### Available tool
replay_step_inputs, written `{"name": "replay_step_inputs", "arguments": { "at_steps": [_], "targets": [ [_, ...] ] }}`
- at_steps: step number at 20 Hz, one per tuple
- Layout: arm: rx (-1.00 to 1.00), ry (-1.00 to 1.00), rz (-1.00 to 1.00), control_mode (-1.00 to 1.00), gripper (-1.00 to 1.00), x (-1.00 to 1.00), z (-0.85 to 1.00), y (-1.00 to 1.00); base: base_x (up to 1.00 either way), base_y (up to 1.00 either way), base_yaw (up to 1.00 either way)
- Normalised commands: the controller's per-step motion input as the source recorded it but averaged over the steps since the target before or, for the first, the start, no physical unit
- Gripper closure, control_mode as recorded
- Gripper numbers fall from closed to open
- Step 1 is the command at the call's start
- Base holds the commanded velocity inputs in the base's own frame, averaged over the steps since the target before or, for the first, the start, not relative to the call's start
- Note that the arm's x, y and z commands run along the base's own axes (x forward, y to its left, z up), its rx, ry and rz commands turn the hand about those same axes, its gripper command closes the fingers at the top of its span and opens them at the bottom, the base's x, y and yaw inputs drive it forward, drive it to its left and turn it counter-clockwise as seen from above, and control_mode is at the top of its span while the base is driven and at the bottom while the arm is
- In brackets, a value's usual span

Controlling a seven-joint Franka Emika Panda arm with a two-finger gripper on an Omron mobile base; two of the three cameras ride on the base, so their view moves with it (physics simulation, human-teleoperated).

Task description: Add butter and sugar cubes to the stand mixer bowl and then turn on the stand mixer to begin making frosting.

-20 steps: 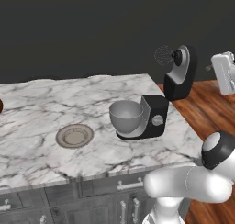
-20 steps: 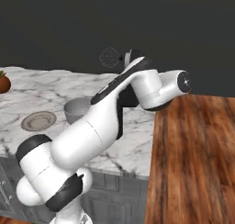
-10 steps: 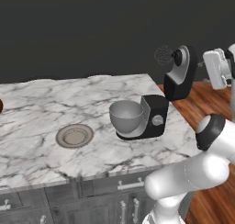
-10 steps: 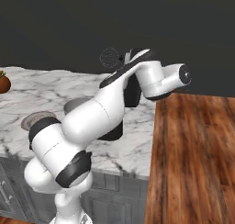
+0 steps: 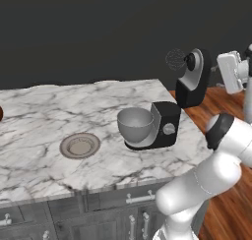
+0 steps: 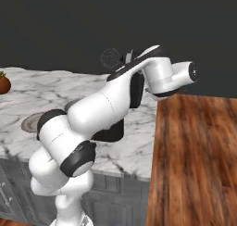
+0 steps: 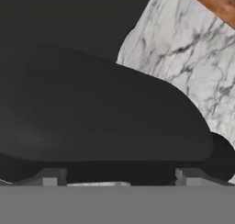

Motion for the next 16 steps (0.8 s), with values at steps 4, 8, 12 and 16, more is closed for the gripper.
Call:
{"name": "replay_step_inputs", "arguments": {
  "at_steps": [4, 8, 12, 16],
  "targets": [
    [-0.01, 0.01, 0.23, -1.00, -1.00, 0.95, -0.55, 0.58, 0.00, 0.00, 0.00],
    [-0.05, 0.00, 0.35, -1.00, -1.00, 1.00, -0.73, 0.52, 0.00, 0.00, 0.00],
    [-0.08, -0.01, 0.36, -1.00, -1.00, 1.00, -0.79, 0.58, 0.00, 0.00, 0.00],
    [-0.11, 0.00, 0.34, -1.00, -1.00, 1.00, -0.80, 0.70, 0.00, 0.00, 0.00]
  ]
}}
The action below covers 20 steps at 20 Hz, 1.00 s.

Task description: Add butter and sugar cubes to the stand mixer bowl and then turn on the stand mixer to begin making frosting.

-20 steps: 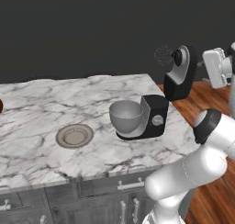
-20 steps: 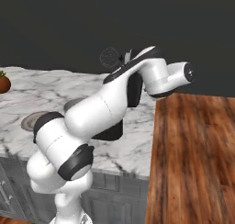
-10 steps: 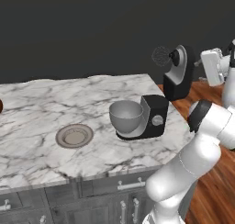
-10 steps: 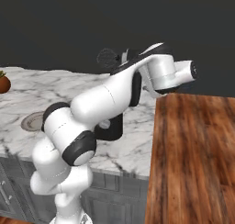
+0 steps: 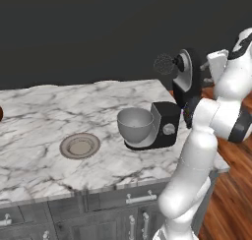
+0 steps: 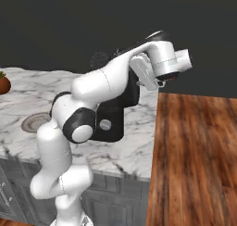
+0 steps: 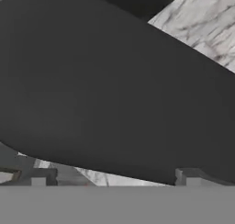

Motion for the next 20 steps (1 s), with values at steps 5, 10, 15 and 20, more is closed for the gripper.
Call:
{"name": "replay_step_inputs", "arguments": {
  "at_steps": [5, 10, 15, 20],
  "targets": [
    [-0.17, 0.00, 0.33, -1.00, -1.00, 1.00, -0.99, 0.96, 0.00, 0.00, 0.00],
    [-0.18, 0.00, 0.37, -1.00, -1.00, 1.00, -1.00, 0.89, 0.00, 0.00, 0.00],
    [-0.20, 0.00, 0.42, -1.00, -1.00, 1.00, -1.00, 0.77, 0.00, 0.00, 0.00],
    [-0.20, 0.01, 0.44, -1.00, -1.00, 0.97, -1.00, 0.75, 0.00, 0.00, 0.00]
  ]
}}
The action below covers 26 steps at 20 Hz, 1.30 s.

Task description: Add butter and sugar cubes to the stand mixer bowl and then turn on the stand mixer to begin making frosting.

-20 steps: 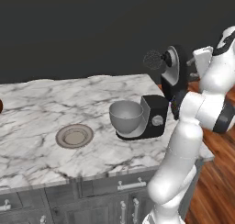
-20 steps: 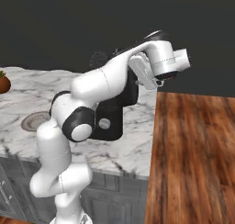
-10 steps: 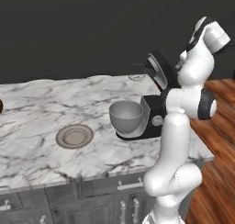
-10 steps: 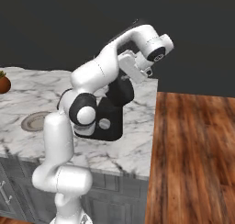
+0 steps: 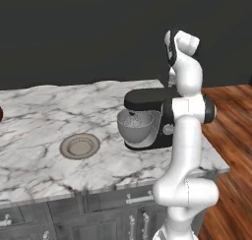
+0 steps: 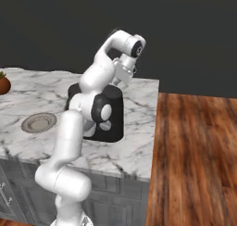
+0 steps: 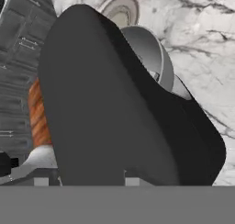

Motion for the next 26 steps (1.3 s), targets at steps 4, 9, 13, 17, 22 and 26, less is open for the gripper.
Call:
{"name": "replay_step_inputs", "arguments": {
  "at_steps": [4, 9, 13, 17, 22, 26],
  "targets": [
    [-0.12, 0.00, 0.46, -1.00, -1.00, 0.49, -0.89, 0.33, 0.00, 0.00, 0.00],
    [-0.05, -0.03, 0.43, -1.00, -1.00, -0.48, -0.80, -0.12, 0.00, 0.00, 0.00],
    [0.02, -0.24, 0.42, -1.00, -1.00, -1.00, -0.98, -0.76, 0.00, 0.00, 0.00],
    [0.08, -0.43, 0.37, -1.00, -1.00, -1.00, -0.49, -0.94, 0.00, 0.00, 0.00],
    [0.07, -0.65, 0.30, -1.00, -1.00, -1.00, 0.00, -0.79, 0.00, 0.00, 0.00],
    [0.07, -0.69, 0.27, -1.00, -1.00, -1.00, 0.10, -0.60, 0.00, 0.00, 0.00]
  ]
}}
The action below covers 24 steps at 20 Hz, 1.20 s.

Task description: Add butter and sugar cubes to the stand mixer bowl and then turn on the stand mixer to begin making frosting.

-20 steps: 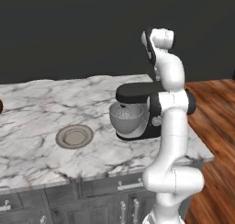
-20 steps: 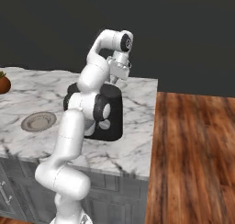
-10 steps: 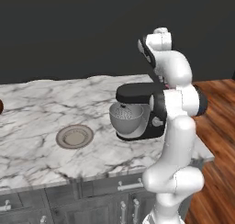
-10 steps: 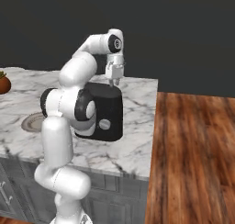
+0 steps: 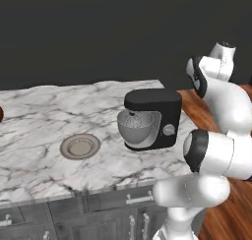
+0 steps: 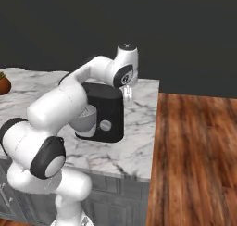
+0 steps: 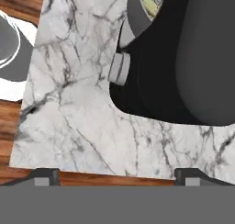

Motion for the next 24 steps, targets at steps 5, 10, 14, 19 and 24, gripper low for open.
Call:
{"name": "replay_step_inputs", "arguments": {
  "at_steps": [5, 10, 14, 19, 24],
  "targets": [
    [0.14, -0.39, 0.31, -1.00, -1.00, -0.67, 0.42, -0.37, 0.00, 0.00, 0.00],
    [0.15, -0.10, 0.41, -1.00, -1.00, -0.32, 0.11, -0.20, 0.00, 0.00, 0.00],
    [0.04, -0.06, 0.53, -1.00, -1.00, -0.03, 0.00, -0.10, 0.00, 0.00, 0.00],
    [0.00, 0.01, 0.43, -1.00, -1.00, 0.06, -0.01, -0.02, 0.00, 0.00, 0.00],
    [-0.02, -0.06, 0.43, -1.00, -1.00, -0.17, -0.17, 0.00, 0.00, 0.00, 0.00]
  ]
}}
